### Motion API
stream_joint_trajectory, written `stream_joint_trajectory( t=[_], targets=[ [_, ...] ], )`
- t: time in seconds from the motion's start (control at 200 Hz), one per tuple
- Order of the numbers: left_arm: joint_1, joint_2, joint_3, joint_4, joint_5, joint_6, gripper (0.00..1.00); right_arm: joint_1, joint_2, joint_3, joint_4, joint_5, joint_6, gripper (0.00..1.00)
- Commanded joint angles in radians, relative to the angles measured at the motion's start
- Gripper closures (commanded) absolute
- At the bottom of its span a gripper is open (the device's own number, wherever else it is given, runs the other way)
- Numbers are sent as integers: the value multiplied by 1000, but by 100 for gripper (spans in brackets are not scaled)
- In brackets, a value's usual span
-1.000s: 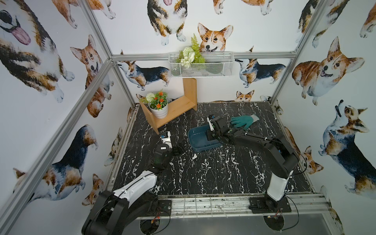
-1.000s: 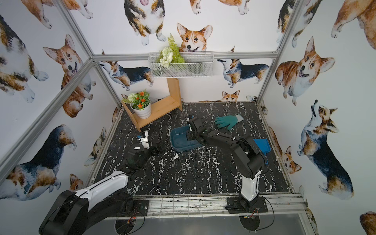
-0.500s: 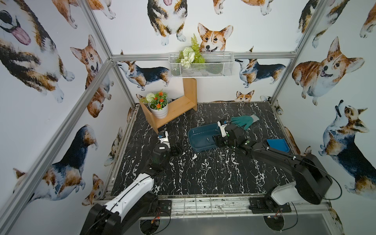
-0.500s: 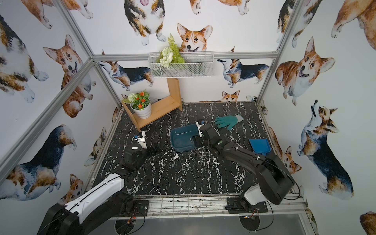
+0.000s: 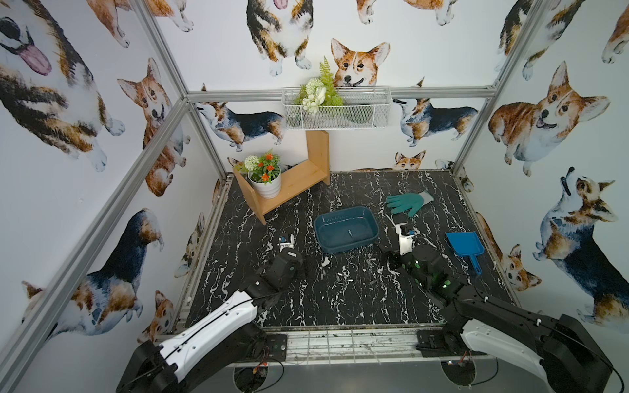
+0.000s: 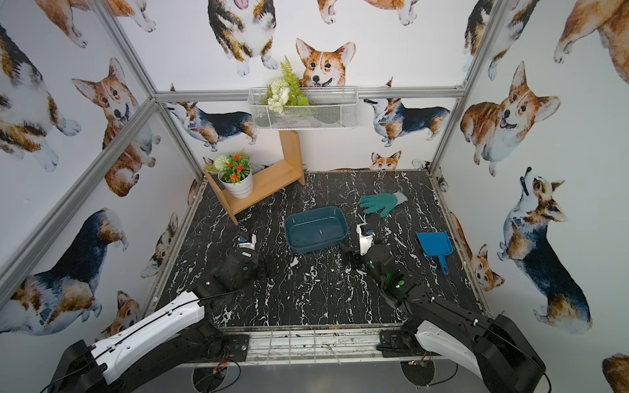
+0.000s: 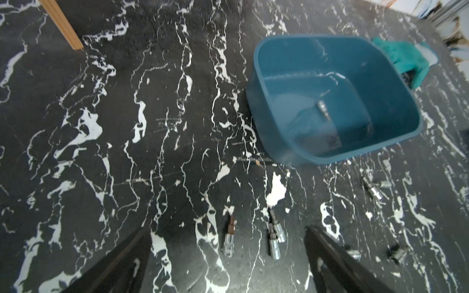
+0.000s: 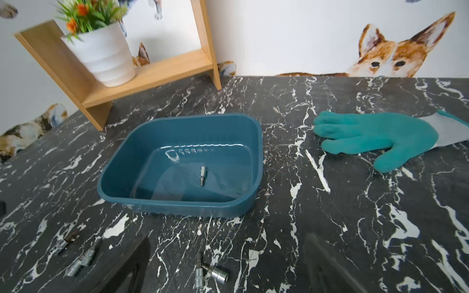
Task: Put the bit on the desktop into the storage box
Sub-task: Pick up the screwdriver bit from the center of the board.
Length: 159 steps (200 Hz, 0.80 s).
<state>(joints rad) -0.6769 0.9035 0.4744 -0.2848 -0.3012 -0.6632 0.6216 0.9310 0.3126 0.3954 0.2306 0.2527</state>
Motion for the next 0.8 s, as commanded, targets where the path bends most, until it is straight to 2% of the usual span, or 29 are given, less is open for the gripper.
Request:
stream_joint_trajectory(
  t=[0.0,0.265,0.39,0.455,0.791],
  targets=[
    [-39,40,15,-108,-50,-78,0,1,-35,-7,84,48,17,0],
    [-66,119,9,-67,11,-83,12,1,-99,-37,89,97,19,0],
    [-66,159,9,-48,29,-63,20,1,-93,-39,90,104,18,0],
    [-66,179,9,-33,30,-59,20,1,-87,-38,91,106,15,0],
    [-66,273,-4,56,32,-38,34,1,-73,-37,88,119,8,0]
  ],
)
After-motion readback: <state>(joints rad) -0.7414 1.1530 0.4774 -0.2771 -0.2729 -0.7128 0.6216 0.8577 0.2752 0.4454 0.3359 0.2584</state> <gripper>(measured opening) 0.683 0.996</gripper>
